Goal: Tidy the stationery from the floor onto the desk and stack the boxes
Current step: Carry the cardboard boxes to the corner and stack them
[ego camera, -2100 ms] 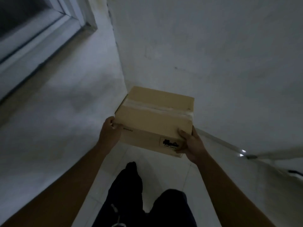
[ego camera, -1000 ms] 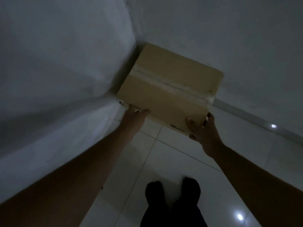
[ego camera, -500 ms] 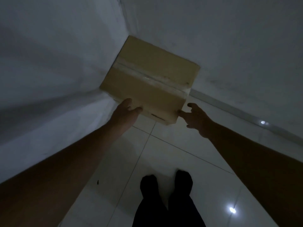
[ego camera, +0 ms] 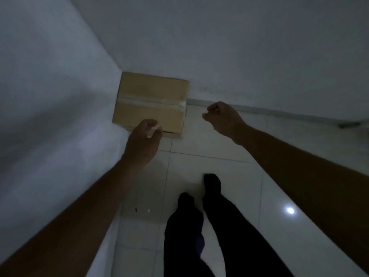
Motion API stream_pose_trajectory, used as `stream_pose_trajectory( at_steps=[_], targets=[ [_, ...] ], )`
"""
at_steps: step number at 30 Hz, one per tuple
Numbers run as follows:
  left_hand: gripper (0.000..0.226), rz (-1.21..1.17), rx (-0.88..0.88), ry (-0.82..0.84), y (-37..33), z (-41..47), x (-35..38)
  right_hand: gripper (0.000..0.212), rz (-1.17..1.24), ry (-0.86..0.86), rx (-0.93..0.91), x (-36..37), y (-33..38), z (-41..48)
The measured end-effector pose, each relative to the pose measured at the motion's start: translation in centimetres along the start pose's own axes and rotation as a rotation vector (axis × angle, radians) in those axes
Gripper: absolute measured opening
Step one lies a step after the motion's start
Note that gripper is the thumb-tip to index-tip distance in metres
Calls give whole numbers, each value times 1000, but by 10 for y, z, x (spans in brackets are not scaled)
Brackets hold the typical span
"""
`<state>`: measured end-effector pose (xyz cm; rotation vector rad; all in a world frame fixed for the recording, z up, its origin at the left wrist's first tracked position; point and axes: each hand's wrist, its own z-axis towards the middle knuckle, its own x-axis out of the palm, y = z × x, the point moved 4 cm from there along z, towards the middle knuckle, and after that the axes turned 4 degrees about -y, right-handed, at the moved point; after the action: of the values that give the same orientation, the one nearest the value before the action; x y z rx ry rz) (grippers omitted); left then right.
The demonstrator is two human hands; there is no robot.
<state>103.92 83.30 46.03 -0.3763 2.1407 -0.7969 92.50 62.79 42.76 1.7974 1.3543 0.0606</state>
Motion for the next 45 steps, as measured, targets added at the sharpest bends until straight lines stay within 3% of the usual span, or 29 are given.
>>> stream_pose_trajectory(
  at_steps=[11,15,21,30,38,45],
  targets=[
    [32,-32,98,106,-103,-111,-30,28,167,-186,28,-78,36,-179],
    [29,-44,149,175,-127,-141,-13,30,279,-275,80,-104,14,-228],
    [23,52,392,344,-184,-207,45,34,406,-455,147,-161,-44,-311],
    [21,240,717,623,-247,-346,180,37,625,-771,271,-241,-195,-452],
    [24,304,891,916,-256,-568,340,35,849,-1066,419,-282,-386,-640],
    [24,378,989,1117,-252,-727,441,26,1031,-1274,521,-300,-508,-769]
  ],
)
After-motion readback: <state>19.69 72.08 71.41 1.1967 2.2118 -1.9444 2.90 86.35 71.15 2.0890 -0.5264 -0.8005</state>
